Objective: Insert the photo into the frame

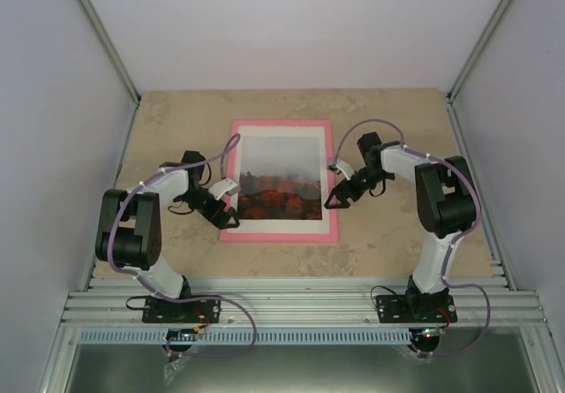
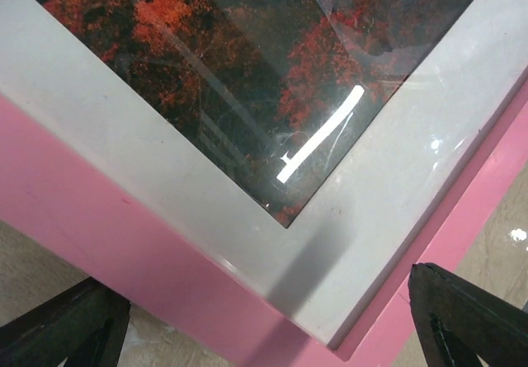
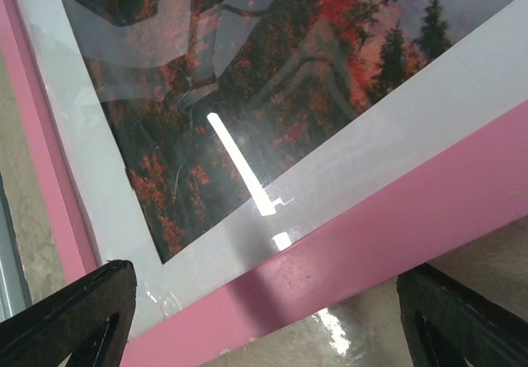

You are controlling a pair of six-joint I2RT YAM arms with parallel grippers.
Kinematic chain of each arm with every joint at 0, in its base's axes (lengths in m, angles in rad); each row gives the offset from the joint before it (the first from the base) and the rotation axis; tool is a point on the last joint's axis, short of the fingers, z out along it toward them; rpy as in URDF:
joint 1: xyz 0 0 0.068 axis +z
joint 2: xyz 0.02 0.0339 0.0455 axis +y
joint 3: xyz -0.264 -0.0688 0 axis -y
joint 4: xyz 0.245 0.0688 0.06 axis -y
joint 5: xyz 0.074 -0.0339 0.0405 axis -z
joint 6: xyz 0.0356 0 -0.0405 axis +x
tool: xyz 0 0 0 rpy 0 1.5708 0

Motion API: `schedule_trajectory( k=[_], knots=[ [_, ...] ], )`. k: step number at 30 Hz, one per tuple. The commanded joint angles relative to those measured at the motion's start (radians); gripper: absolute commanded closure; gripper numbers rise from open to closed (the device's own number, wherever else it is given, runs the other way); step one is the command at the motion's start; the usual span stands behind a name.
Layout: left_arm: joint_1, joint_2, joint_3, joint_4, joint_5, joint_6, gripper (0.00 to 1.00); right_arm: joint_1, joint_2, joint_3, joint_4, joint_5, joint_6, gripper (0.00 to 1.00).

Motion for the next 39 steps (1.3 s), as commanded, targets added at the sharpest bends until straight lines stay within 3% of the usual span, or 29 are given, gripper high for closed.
schedule_trajectory(
  k=[1,7,16,24,29,32,35,39],
  knots=[
    [-0.054,0.010,-0.039,-0.013,0.135,0.051,0.07,0.036,-0.028,-0.104,0.037,-0.093,-0.022,0.13],
    [-0.075,0.009,-0.039,-0.002,0.142,0.046,0.06,0.031,-0.085,-0.175,0.041,-0.072,-0.022,0.13],
    [-0.065,-0.103,0.040,-0.042,0.087,0.012,0.01,-0.066,-0.149,-0.062,0.004,-0.020,-0.006,0.08],
    [0.096,-0.121,0.380,-0.106,0.105,-0.107,0.01,-0.220,-0.253,0.204,-0.067,-0.031,-0.069,0.04],
    [0.153,-0.099,0.593,-0.024,-0.095,-0.288,0.01,-0.312,-0.310,0.349,-0.003,-0.061,-0.023,0.02],
    [0.212,-0.058,0.698,-0.066,-0.073,-0.308,0.00,-0.363,-0.330,0.400,0.044,-0.095,0.020,0.02],
    [0.291,-0.027,0.728,-0.088,-0.043,-0.313,0.00,-0.436,-0.355,0.379,0.063,-0.131,0.048,0.02],
    [0.381,-0.039,0.636,-0.041,-0.069,-0.343,0.00,-0.566,-0.407,0.228,0.097,-0.178,0.073,0.02]
  ],
)
